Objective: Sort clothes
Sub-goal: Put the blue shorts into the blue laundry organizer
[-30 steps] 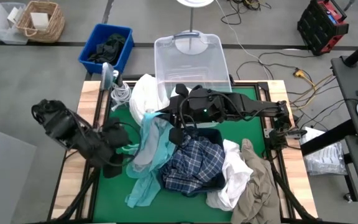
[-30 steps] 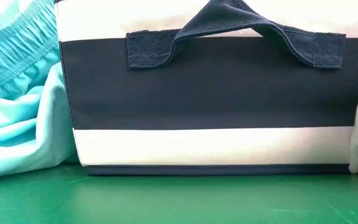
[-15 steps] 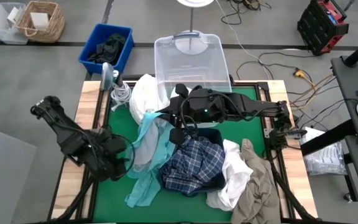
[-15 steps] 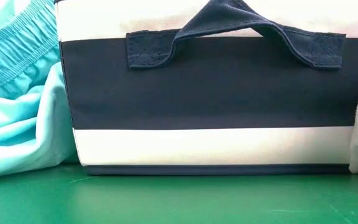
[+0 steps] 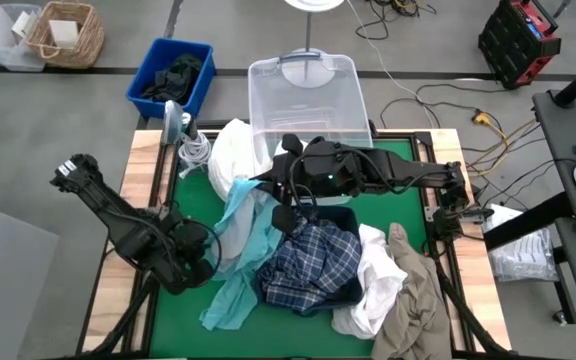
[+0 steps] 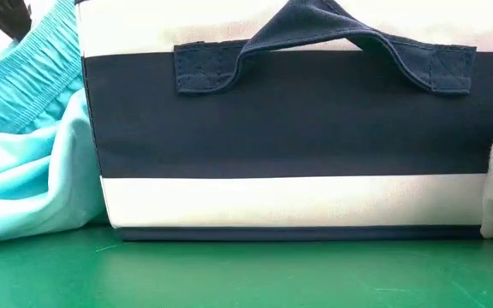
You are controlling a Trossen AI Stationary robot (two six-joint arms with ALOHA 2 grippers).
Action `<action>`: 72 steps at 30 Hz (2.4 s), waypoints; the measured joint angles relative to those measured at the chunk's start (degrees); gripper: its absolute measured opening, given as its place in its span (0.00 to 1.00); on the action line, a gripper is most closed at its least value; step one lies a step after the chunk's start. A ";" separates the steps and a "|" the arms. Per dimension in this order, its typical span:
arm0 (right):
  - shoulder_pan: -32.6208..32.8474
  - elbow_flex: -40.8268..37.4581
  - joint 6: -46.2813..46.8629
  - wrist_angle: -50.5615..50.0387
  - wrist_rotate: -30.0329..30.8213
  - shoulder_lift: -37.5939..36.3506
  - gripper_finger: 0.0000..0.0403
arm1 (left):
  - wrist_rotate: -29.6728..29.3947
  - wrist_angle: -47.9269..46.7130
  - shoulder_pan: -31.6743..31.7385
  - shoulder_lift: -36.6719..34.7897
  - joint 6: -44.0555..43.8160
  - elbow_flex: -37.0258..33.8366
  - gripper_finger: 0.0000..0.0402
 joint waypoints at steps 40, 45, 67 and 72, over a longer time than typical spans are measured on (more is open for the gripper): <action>-1.35 0.09 14.05 11.65 -27.28 -13.70 0.03 | -20.36 24.55 0.45 11.02 80.10 64.62 0.00; -1.33 0.09 16.05 14.55 -27.76 -13.68 0.03 | -15.59 30.03 3.88 11.65 84.42 64.78 0.00; 0.94 0.00 11.27 -7.64 -20.12 -15.24 0.03 | 19.38 41.25 25.39 25.85 84.97 65.48 0.00; 2.24 0.02 13.42 -18.11 -20.51 -18.11 0.03 | 21.84 48.26 27.21 29.76 84.28 65.43 0.00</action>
